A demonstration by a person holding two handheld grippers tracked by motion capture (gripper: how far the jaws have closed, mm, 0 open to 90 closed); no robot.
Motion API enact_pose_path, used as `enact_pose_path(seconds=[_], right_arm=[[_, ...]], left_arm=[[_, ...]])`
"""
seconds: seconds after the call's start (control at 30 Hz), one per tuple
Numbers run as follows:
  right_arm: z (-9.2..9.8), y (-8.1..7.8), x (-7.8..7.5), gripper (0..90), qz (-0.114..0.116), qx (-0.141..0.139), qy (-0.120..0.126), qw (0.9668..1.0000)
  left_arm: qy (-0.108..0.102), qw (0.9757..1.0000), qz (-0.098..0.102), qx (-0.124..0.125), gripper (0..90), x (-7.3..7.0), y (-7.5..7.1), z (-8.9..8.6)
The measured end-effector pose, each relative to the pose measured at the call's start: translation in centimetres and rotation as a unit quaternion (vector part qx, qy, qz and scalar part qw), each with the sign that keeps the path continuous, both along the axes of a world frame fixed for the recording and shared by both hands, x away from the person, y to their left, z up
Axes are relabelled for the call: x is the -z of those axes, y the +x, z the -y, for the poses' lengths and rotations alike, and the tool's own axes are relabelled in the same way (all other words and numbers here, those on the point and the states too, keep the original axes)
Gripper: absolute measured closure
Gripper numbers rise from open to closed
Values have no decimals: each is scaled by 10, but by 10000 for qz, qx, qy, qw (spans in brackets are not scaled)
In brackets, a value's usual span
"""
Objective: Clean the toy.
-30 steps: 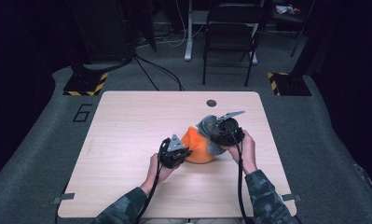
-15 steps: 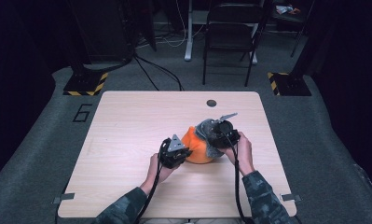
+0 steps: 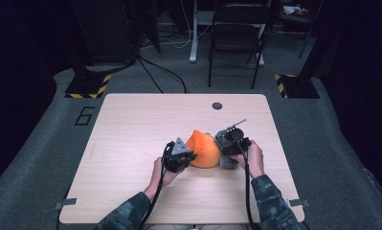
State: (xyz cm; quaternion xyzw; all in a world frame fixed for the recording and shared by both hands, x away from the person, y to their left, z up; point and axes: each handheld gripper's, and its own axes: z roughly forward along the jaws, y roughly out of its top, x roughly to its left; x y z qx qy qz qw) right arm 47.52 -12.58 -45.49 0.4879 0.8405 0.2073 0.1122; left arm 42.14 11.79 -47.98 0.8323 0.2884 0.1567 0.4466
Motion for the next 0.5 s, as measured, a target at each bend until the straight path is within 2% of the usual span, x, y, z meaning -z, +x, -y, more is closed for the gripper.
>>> enact_pose_path(seconds=[0.1,0.2,0.27,0.33,0.4,0.5], right_arm=[[-1,3,16,698,-175,37,-222,9996],[-3,5,28,697,-322,-2,-282,9991],[-2,5,25,697,-268,-59,-349,9990],[-1,4,20,697,-222,-2,-425,9989],[2,3,13,697,-158,40,-359,9992],[6,0,-4,696,130,69,-224,9996]], left_arm=[[-14,10000,-11,-15,838,0,0,0],[-36,10000,4,-45,838,0,0,0],[-30,10000,35,-52,837,0,1,-1],[-35,10000,16,-50,837,0,1,-2],[-38,10000,21,-78,836,0,1,-2],[-77,9999,10,-126,835,0,2,-3]])
